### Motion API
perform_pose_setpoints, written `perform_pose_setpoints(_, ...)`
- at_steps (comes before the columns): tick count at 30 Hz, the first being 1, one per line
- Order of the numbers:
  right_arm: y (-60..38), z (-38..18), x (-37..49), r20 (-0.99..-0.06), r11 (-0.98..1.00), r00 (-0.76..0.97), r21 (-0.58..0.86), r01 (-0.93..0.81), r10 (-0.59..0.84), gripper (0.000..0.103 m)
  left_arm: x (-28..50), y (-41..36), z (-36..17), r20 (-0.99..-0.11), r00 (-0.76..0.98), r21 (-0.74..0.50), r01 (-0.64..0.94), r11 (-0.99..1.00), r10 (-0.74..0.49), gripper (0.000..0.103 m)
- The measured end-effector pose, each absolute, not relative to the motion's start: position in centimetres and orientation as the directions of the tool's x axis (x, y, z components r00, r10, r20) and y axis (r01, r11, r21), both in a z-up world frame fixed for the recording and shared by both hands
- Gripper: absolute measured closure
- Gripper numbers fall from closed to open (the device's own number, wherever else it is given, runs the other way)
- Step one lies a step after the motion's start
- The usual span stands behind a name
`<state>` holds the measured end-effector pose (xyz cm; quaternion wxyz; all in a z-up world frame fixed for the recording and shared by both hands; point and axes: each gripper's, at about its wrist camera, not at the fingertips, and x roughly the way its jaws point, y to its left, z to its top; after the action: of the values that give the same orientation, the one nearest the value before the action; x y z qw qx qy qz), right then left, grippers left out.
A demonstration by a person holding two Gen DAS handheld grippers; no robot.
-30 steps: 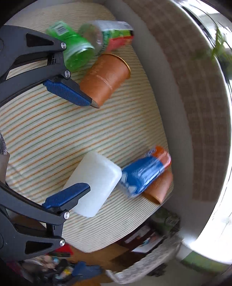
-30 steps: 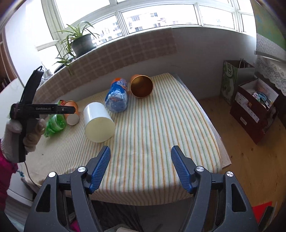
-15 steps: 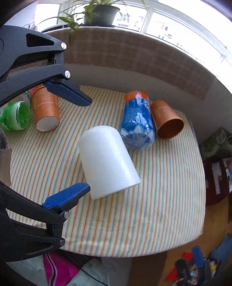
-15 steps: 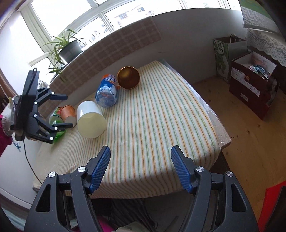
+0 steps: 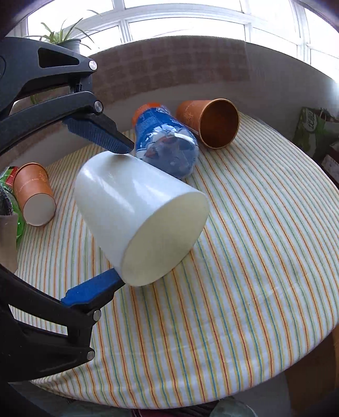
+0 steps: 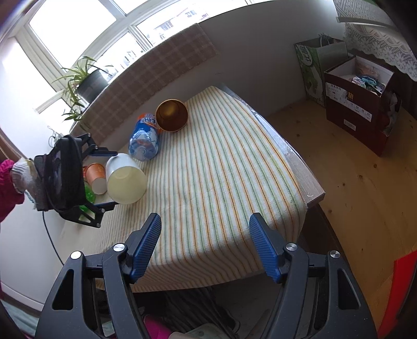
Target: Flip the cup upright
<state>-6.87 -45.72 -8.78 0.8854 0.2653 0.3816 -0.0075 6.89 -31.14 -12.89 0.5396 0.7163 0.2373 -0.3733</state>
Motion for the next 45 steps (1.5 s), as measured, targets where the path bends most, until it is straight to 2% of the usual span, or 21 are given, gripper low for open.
perform_pose_setpoints(4, -45.9, -8.9, -6.9, -0.686, 0.859, 0.705, 0.458, 0.227, 0.179, 0.033, 7.4, -31.7, -13.4, -0.785, 0.613, 0.608, 0.736, -0.298, -0.089, 0.011)
perform_pose_setpoints(8, -45.9, -8.9, -6.9, -0.689, 0.857, 0.704, 0.457, 0.238, 0.172, 0.033, 8.5, -31.9, -12.4, -0.813, 0.576, 0.578, 0.779, -0.242, -0.085, 0.019)
perform_pose_setpoints(15, -45.4, -9.2, -6.2, -0.698, 0.863, 0.692, 0.451, 0.229, 0.181, 0.033, 8.7, -31.3, -11.4, -0.856, 0.511, 0.517, 0.839, -0.171, -0.080, 0.022)
perform_pose_setpoints(19, -45.0, -9.2, -6.2, -0.699, 0.867, 0.691, 0.446, 0.223, 0.182, 0.033, 10.3, -31.2, -9.8, -0.930, 0.364, 0.364, 0.931, 0.003, -0.057, 0.023)
perform_pose_setpoints(25, -44.9, -9.1, -6.3, -0.702, 0.864, 0.689, 0.449, 0.228, 0.183, 0.033, 11.7, -28.9, -8.6, -0.961, 0.261, 0.228, 0.936, 0.269, -0.091, 0.024)
perform_pose_setpoints(30, -44.2, -8.9, -5.9, -0.704, 0.876, 0.683, 0.437, 0.204, 0.192, 0.033, 12.8, -24.8, -8.3, -0.964, 0.215, 0.099, 0.834, 0.542, -0.156, 0.025)
perform_pose_setpoints(36, -42.4, -8.6, -4.8, -0.703, 0.890, 0.674, 0.431, 0.151, 0.226, 0.033, 14.0, -17.3, -8.5, -0.939, 0.169, -0.172, 0.526, 0.833, -0.301, 0.025)
perform_pose_setpoints(41, -39.9, -8.6, -3.5, -0.705, 0.896, 0.656, 0.434, 0.097, 0.271, 0.033, 13.5, -12.4, -9.2, -0.889, 0.257, -0.310, 0.270, 0.912, -0.379, 0.025)
perform_pose_setpoints(45, -37.3, -8.4, -2.6, -0.704, 0.901, 0.642, 0.431, 0.046, 0.304, 0.033, 12.4, -10.9, -10.0, -0.851, 0.299, -0.406, 0.148, 0.902, -0.432, 0.025)
